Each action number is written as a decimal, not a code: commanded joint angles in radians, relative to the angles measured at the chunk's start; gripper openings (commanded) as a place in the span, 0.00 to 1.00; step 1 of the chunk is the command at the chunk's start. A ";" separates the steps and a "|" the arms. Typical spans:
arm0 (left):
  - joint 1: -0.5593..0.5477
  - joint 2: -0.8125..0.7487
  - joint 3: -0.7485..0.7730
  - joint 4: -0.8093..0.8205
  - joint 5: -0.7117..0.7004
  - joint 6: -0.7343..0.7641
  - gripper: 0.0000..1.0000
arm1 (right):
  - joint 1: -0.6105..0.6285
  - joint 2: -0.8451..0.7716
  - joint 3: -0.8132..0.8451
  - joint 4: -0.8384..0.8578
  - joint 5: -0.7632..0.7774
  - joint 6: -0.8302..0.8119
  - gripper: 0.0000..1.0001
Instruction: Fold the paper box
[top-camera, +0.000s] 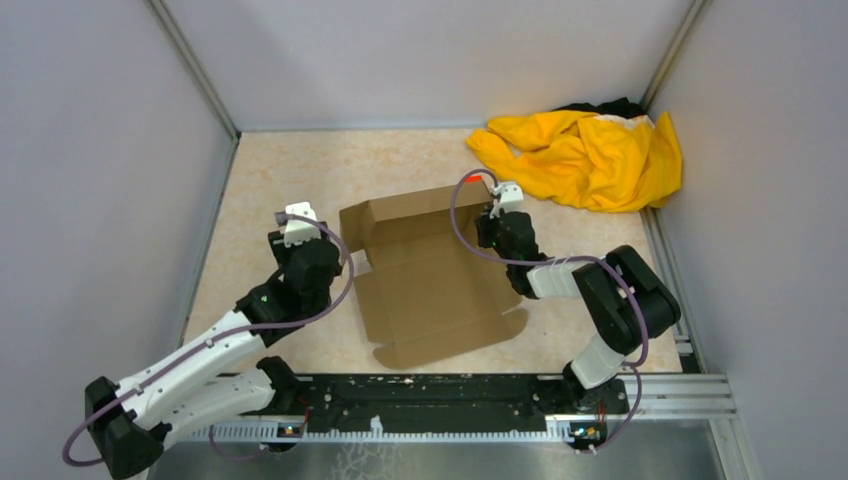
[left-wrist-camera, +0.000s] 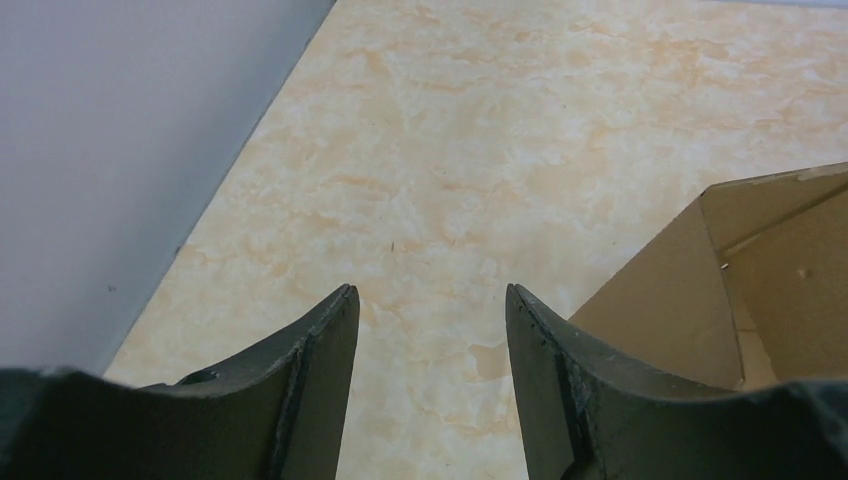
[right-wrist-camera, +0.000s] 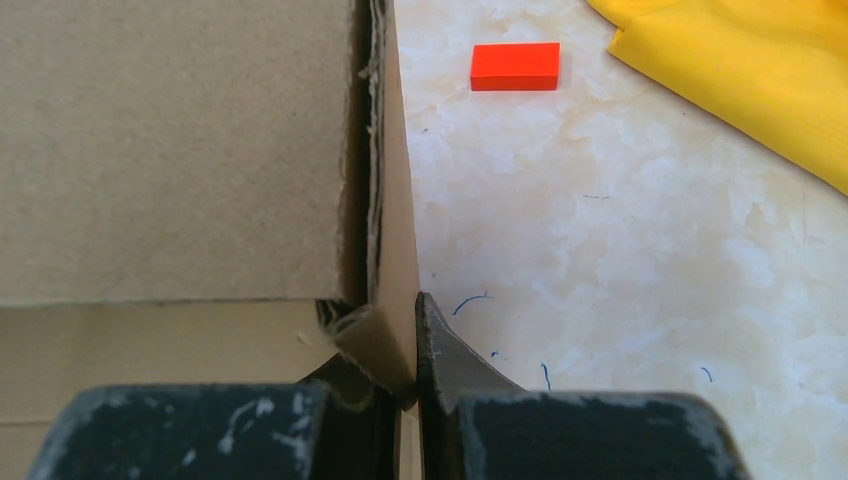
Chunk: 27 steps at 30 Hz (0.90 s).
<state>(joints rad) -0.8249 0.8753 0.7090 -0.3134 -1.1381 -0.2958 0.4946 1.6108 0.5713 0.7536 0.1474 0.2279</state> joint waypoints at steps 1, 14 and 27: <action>0.028 -0.102 -0.073 0.165 -0.003 0.001 0.62 | -0.008 0.027 -0.002 -0.077 -0.022 -0.012 0.00; 0.197 0.043 -0.126 0.375 0.365 0.072 0.63 | -0.053 0.081 0.016 -0.049 -0.142 0.011 0.00; 0.217 0.102 -0.137 0.426 0.515 0.106 0.60 | -0.084 0.155 0.070 -0.051 -0.271 0.041 0.00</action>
<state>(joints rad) -0.6167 0.9432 0.5716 0.0605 -0.6979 -0.2024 0.4168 1.7161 0.6384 0.8185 -0.0673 0.2474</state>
